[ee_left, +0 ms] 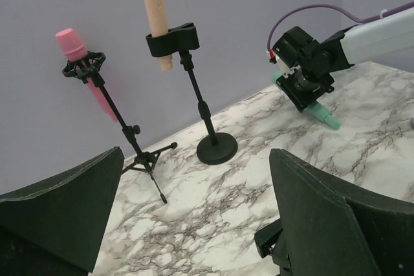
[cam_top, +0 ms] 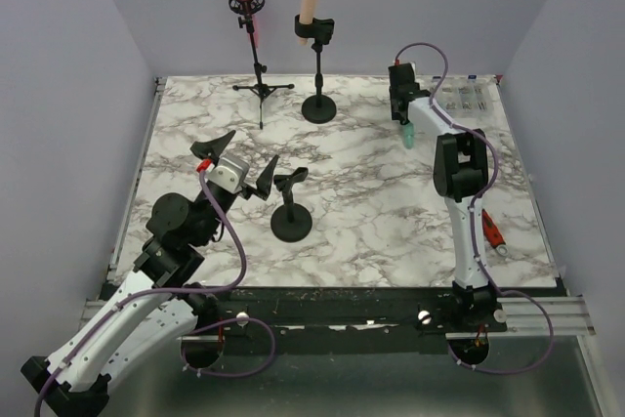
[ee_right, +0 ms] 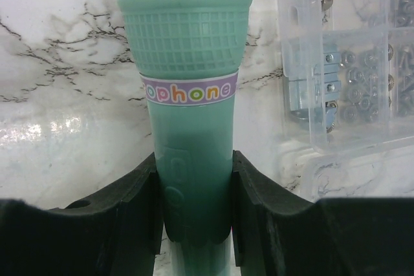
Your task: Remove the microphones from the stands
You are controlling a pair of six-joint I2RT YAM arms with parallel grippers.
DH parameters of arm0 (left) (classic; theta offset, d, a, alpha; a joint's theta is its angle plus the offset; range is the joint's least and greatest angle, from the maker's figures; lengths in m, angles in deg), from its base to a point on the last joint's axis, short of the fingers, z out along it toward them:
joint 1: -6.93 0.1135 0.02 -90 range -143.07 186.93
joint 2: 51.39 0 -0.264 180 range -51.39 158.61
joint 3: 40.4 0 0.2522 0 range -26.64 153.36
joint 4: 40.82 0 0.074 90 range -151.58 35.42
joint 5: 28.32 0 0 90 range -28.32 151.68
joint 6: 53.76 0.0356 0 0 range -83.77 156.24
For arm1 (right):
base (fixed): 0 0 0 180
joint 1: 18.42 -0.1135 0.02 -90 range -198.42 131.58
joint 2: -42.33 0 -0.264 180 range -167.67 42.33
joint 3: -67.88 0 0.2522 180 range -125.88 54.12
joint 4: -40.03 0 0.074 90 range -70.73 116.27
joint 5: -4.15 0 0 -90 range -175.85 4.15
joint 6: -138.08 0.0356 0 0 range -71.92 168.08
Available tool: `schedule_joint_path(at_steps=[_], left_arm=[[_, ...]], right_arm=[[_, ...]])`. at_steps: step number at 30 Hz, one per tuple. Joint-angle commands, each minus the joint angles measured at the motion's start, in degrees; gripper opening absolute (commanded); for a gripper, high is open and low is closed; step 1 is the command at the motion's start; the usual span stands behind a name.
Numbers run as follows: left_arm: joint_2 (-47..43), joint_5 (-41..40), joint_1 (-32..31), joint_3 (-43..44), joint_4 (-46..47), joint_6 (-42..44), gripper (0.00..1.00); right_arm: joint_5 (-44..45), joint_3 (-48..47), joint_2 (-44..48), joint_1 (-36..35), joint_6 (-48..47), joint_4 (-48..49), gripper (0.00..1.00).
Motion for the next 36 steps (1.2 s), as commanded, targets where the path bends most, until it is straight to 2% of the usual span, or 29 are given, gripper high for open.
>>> schedule_joint_path(at_steps=[1,7,16,22,30,36], left_arm=[[-0.39,-1.32,-0.32,-0.43,0.92,1.31,0.98],[0.81,-3.2,-0.28,-0.88,1.62,2.3,0.98],[1.51,-3.04,-0.32,-0.78,1.43,3.22,0.97],[1.81,-2.44,-0.31,-0.72,1.27,3.05,0.97],[1.87,-2.68,-0.28,-0.66,1.14,3.08,0.97],[1.56,-2.75,-0.32,-0.73,1.05,2.96,0.97]], right_arm=[[-3.3,-1.5,-3.61,0.4,1.22,-1.52,0.4],[-6.72,-4.1,-5.49,0.93,3.97,-3.12,0.57],[-6.93,-5.79,-6.42,0.97,3.91,-5.01,0.66],[-5.19,-7.35,-4.94,0.98,2.42,-5.83,0.82],[-6.21,-10.78,-0.65,1.01,3.82,-7.71,0.99],[-7.61,-11.1,4.76,0.94,5.1,-8.51,1.0]])
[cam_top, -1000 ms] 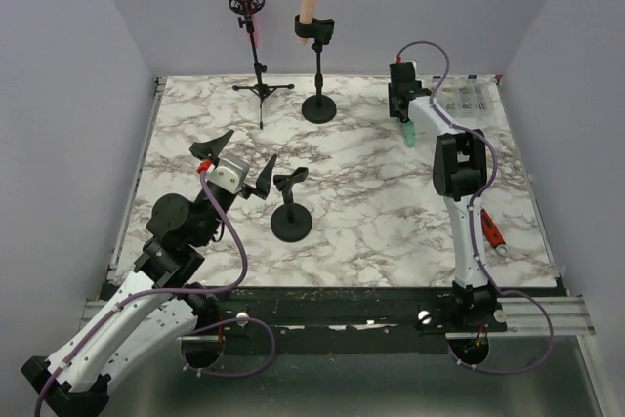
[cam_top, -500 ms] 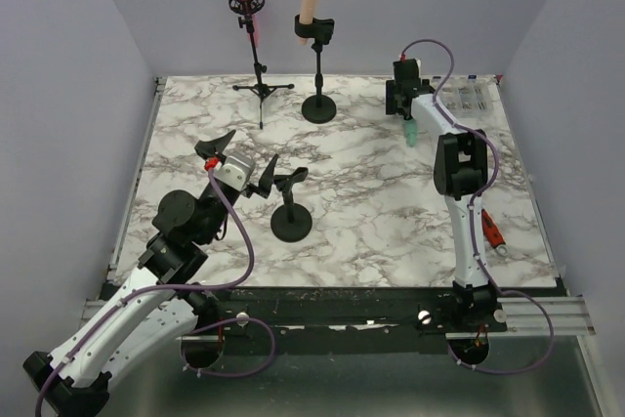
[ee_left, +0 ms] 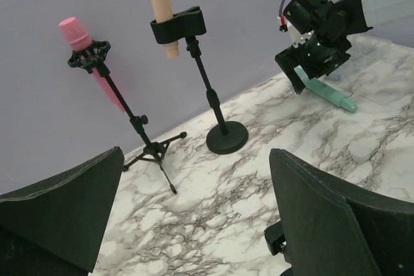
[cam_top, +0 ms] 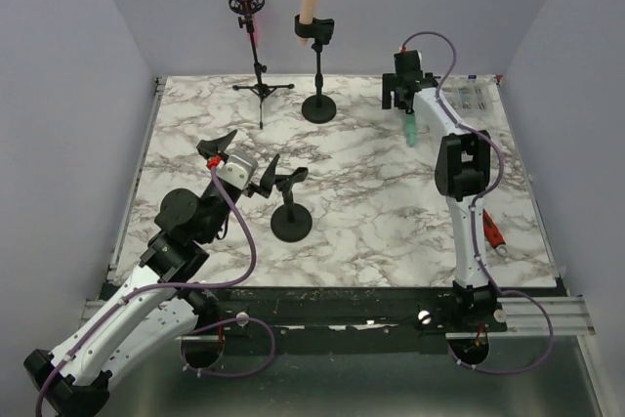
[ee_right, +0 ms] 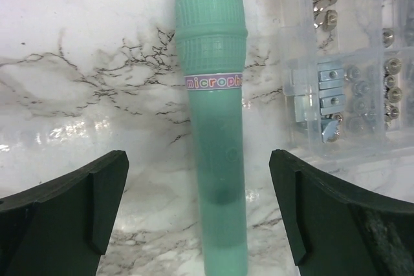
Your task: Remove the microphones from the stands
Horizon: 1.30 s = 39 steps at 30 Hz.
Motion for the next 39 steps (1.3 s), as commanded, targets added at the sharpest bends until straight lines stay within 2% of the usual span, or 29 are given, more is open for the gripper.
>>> schedule_joint_path(at_steps=[1,7,11,13,16,19,22,28,33,39], left_arm=[[-0.29,-1.02,-0.32,0.01,0.24,0.44,0.97],[-0.66,-0.04,-0.28,0.45,-0.14,-0.36,0.97],[-1.22,-1.05,-0.28,0.1,0.19,-0.17,0.97],[-1.38,-0.83,-0.28,0.23,-0.1,-0.26,0.97],[-1.68,-0.75,-0.33,0.36,-0.29,-0.33,0.98],[-2.45,-0.98,-0.28,0.47,-0.48,-0.37,0.98],[-3.26,-2.98,-0.29,-0.15,0.66,-0.22,0.97],[-4.09,-6.92,-0.29,-0.43,1.74,-1.37,0.98],[-4.98,-9.11,-0.3,-0.54,2.18,-0.96,0.98],[-5.92,-8.91,-0.28,-0.98,2.96,-1.05,0.98]], right_arm=[[-2.04,-2.11,7.43,-0.09,1.6,-2.26,1.0],[-6.04,2.35,15.66,-0.09,4.9,-1.01,1.0],[-14.46,6.15,22.33,-0.09,8.75,4.0,1.0],[-21.45,10.3,26.19,-0.09,11.53,9.68,1.0],[-31.73,20.43,33.18,-0.46,15.86,25.48,1.0],[-35.16,29.68,39.06,-1.98,18.08,42.67,1.0],[-36.58,32.63,40.77,-3.45,20.55,52.08,1.0],[-37.44,30.1,38.04,-7.03,23.99,61.52,1.0],[-37.76,28.61,34.0,-10.19,21.57,69.66,1.0],[-42.15,14.7,24.44,-10.78,21.27,65.62,1.0]])
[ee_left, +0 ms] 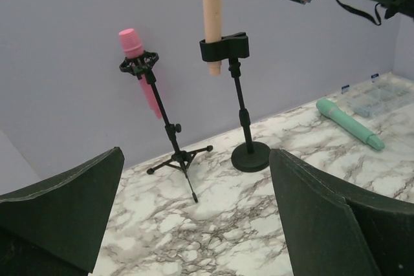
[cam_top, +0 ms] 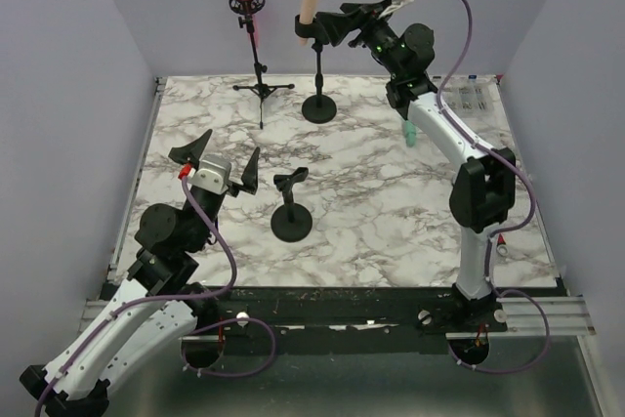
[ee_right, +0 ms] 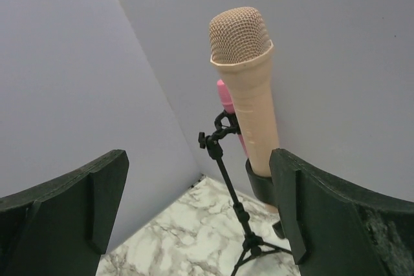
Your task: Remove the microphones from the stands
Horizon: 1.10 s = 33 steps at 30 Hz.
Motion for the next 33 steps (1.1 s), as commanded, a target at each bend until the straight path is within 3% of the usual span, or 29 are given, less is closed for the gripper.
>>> schedule_joint_path(at_steps=[1,10,22,33], left_arm=[[-0.59,-2.11,-0.33,-0.9,2.44,-0.6,0.98],[-0.75,0.28,-0.38,-0.14,1.03,-1.89,0.98],[0.42,1.36,-0.42,-0.42,1.36,-2.35,0.98],[1.93,1.19,-0.37,-0.25,1.01,-1.95,0.98]], right_arm=[[-6.48,-11.66,-7.38,0.09,-1.65,-1.1,1.0],[-6.3,-23.59,-16.05,0.1,-4.01,-10.96,1.0],[-8.97,-23.09,-17.24,1.52,-19.91,-23.94,1.0],[-7.87,-26.16,-21.51,1.77,-21.19,-24.38,1.0]])
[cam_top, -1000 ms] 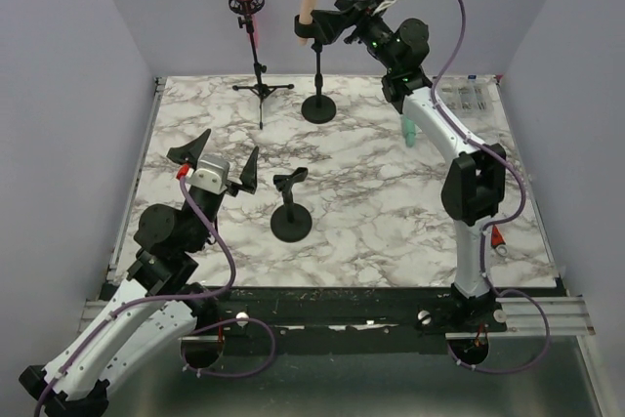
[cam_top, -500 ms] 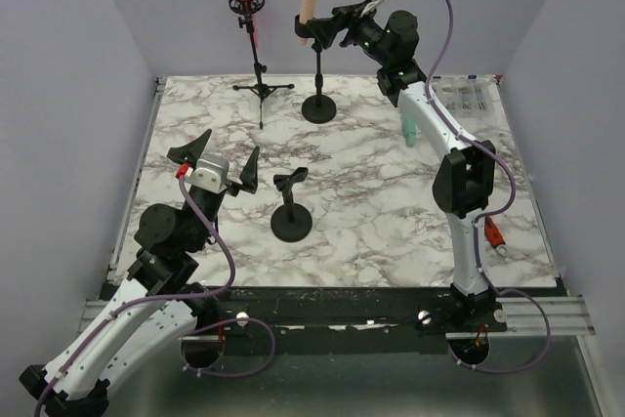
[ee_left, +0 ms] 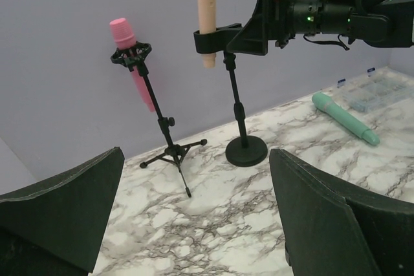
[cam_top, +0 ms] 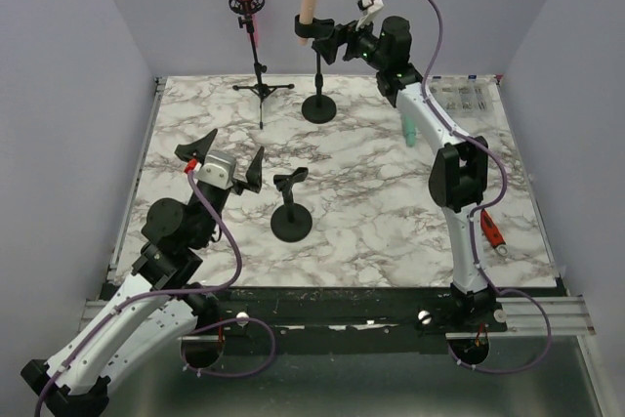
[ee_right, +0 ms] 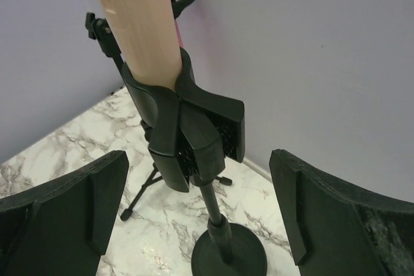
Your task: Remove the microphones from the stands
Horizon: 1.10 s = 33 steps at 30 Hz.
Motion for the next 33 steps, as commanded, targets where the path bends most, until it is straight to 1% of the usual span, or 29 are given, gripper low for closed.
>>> schedule_joint_path(at_steps=[1,5,9,12,14,16,21,27,31,33], left_arm=[[0.37,1.11,-0.38,-0.18,0.19,-0.51,0.98],[1.11,1.78,-0.37,0.45,-0.66,-1.88,0.98],[3.49,2.08,-0.34,1.3,-0.61,-5.13,0.98],[6.55,0.76,-0.11,4.77,-1.44,-11.54,0.98],[8.73,1.34,0.11,7.82,-2.37,-15.49,0.98],[10.83,2.5,0.2,11.09,-3.26,-17.36,0.98],[16.27,1.97,0.38,18.17,-2.02,-19.56,0.98],[25.4,0.72,0.87,26.46,-2.2,-21.13,0.98],[28.12,1.09,1.22,28.7,-2.24,-22.5,0.98],[28.35,1.41,1.26,29.46,-3.29,-22.62,0.98]], right_arm=[[-1.05,-2.95,-2.39,0.28,-1.21,-0.81,1.0],[-1.82,-3.88,-3.4,0.27,-0.28,-0.61,1.0],[-1.2,-0.25,-2.26,0.22,0.69,2.7,0.99],[-0.81,3.34,-1.22,0.26,1.02,4.56,1.0],[-0.97,7.55,0.01,0.23,1.52,7.95,1.0],[-1.12,11.24,0.7,0.21,2.58,12.1,1.0],[-0.83,15.66,-0.46,0.25,4.87,19.7,1.0],[0.72,16.41,-4.42,0.2,6.43,26.19,0.89],[0.01,13.93,-7.8,0.1,7.57,27.48,0.79],[-0.32,13.13,-9.03,-0.09,7.66,27.76,0.77]])
